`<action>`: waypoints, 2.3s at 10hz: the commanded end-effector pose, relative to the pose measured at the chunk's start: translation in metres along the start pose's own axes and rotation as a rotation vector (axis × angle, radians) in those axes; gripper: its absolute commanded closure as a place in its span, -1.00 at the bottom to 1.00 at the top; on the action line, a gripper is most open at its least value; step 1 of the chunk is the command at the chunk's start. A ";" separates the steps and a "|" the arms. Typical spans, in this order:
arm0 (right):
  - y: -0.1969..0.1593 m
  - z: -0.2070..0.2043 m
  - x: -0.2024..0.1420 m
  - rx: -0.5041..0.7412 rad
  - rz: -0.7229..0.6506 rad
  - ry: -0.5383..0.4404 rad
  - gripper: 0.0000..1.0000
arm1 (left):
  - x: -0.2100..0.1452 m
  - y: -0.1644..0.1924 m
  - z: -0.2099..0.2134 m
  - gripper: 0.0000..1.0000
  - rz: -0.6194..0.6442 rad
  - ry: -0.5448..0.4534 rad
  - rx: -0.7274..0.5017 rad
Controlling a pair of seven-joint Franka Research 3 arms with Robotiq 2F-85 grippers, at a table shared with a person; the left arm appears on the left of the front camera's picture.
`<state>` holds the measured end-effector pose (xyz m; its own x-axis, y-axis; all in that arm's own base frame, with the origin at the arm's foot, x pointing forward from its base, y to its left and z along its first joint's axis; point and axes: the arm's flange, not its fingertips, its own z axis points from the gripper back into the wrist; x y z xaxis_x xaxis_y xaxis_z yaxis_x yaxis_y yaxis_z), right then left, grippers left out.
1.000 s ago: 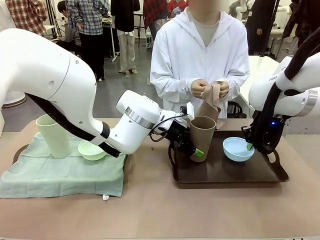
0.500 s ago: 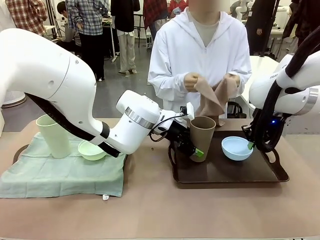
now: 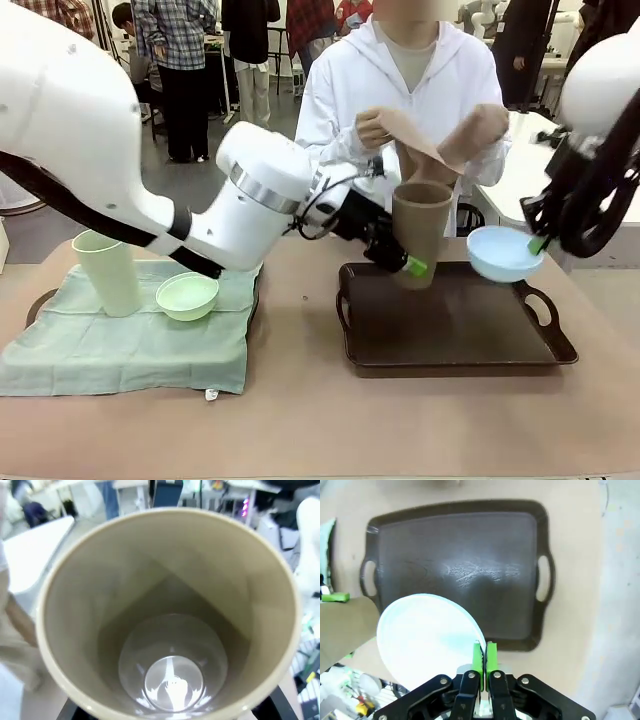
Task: Set up a tray with a mat and arrange the tableware.
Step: Pick up the Picnic Bowl and Reusable plastic cup from the Handle tray in front of the human's position and hold them in the air, then place the Picnic Bowl and Reusable plastic cup back onto the Handle tray in front of the human's position.
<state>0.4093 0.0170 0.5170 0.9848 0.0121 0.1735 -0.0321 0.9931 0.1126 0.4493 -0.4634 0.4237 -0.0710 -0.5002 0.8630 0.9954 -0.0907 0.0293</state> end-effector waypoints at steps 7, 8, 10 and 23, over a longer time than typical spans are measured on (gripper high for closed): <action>-0.003 0.043 -0.011 -0.016 0.003 -0.044 0.99 | 0.042 -0.026 0.023 0.53 -0.055 -0.025 0.026; -0.003 0.043 -0.011 -0.016 0.003 -0.044 0.99 | 0.042 -0.026 0.023 0.53 -0.055 -0.025 0.026; -0.003 0.043 -0.011 -0.016 0.003 -0.044 0.99 | 0.042 -0.026 0.023 0.53 -0.055 -0.025 0.026; -0.003 0.043 -0.011 -0.016 0.003 -0.044 0.99 | 0.042 -0.026 0.023 0.53 -0.055 -0.025 0.026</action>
<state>0.3912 0.0077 0.5591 0.9763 0.0085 0.2162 -0.0304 0.9947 0.0984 0.4214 -0.4619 0.4682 -0.1158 -0.4760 0.8718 0.9927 -0.0857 0.0850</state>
